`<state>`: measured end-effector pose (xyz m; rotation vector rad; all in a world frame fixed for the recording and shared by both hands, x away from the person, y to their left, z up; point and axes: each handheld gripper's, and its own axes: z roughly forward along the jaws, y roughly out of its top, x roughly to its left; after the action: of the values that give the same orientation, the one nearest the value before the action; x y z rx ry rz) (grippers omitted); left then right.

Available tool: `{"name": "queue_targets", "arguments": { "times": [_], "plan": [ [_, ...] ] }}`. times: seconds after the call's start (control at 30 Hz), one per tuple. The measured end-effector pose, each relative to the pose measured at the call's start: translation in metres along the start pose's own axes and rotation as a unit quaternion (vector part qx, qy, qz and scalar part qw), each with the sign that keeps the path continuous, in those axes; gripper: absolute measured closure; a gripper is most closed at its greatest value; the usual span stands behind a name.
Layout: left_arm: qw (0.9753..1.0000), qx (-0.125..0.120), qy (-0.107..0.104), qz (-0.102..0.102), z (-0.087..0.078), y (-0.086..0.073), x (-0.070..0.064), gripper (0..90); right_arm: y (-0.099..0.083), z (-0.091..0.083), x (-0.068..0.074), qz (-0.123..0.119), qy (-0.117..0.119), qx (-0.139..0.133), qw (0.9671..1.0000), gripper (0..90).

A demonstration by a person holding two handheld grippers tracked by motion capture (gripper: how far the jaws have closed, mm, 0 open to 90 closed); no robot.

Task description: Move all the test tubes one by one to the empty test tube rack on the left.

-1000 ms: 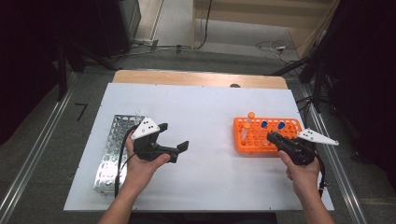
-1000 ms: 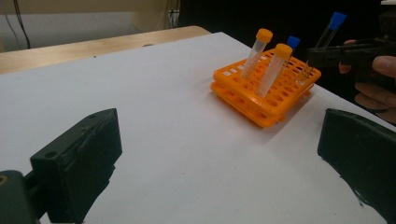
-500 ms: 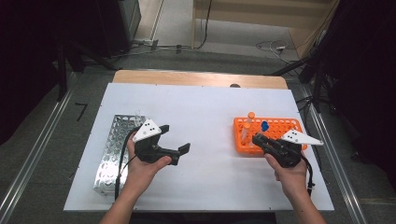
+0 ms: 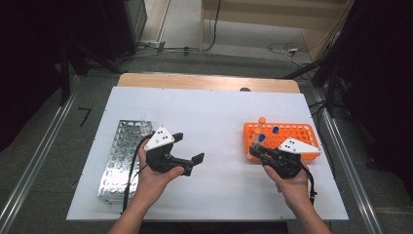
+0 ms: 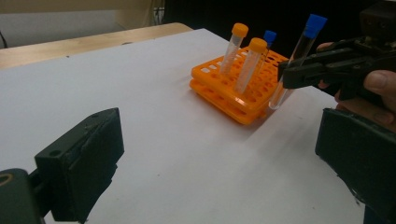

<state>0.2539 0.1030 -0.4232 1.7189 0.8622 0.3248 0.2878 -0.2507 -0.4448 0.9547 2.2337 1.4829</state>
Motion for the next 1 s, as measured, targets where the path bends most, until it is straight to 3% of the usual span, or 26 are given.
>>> {"name": "queue_targets", "arguments": {
  "times": [0.6,0.77,1.0],
  "plan": [
    [0.999,-0.004,-0.044,0.008,0.011,0.002,-0.02,6.1,0.002,0.019,0.035,-0.02,0.054,0.013,0.9983,75.2],
    [0.9978,-0.004,-0.064,0.014,0.015,0.002,-0.026,13.0,0.002,0.024,0.043,-0.027,0.063,0.017,0.9975,75.2],
    [0.9953,-0.004,-0.093,0.026,0.021,0.002,-0.034,30.4,0.002,0.029,0.054,-0.034,0.081,0.023,0.9958,75.2]
  ]
}}
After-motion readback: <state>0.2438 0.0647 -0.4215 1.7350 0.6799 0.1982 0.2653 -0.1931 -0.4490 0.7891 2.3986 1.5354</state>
